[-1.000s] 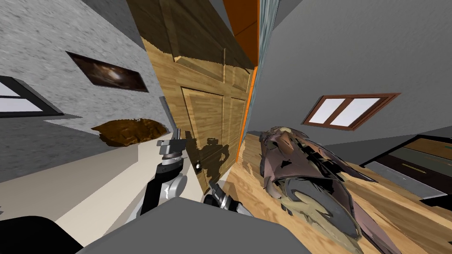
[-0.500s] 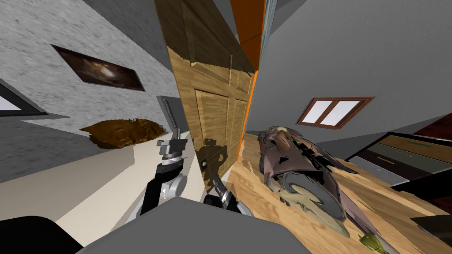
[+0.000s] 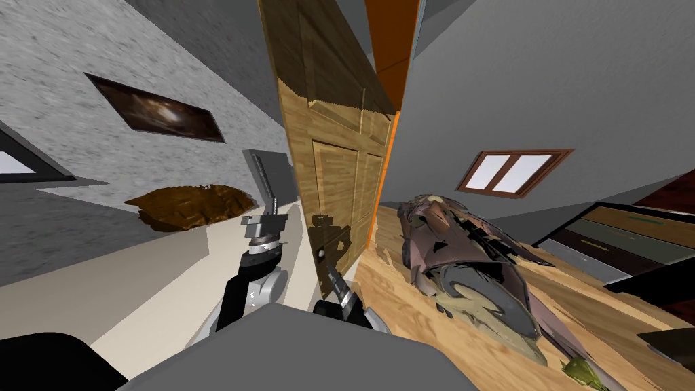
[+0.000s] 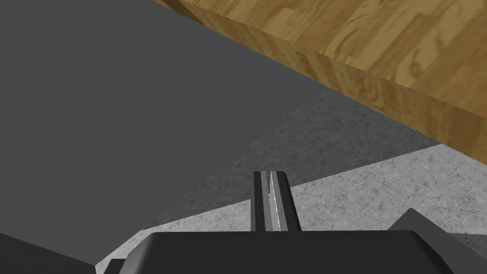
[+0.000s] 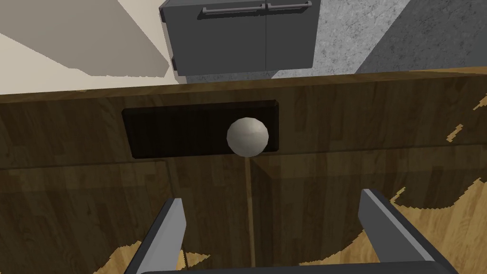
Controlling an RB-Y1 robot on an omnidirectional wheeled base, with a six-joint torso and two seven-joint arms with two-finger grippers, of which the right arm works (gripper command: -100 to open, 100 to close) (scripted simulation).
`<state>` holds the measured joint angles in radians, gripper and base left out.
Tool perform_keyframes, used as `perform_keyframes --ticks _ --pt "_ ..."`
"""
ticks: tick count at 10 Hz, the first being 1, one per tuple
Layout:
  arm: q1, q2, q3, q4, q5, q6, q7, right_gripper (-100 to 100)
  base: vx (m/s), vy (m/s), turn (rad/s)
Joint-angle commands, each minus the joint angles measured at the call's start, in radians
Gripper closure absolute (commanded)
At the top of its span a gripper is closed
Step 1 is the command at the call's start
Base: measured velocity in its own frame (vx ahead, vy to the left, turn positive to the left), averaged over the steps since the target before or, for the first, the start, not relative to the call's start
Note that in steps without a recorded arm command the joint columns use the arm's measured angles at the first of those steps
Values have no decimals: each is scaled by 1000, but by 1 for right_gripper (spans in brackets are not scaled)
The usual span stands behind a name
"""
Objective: Push the door open
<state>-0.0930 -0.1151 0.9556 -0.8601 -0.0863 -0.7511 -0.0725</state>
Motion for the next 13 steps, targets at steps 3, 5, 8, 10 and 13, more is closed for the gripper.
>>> perform_keyframes --ticks 3,5,8,10,13 --pt "0 11 -12 15 2 -5 7 -100 132 163 27" --pt "0 17 -18 22 3 -7 10 -100 151 146 42" --pt "0 18 -19 24 3 -8 11 100 65 67 1" --pt "0 18 -19 24 3 -8 11 100 -24 -27 3" --pt "0 18 -19 24 3 -8 11 100 -7 -7 0"
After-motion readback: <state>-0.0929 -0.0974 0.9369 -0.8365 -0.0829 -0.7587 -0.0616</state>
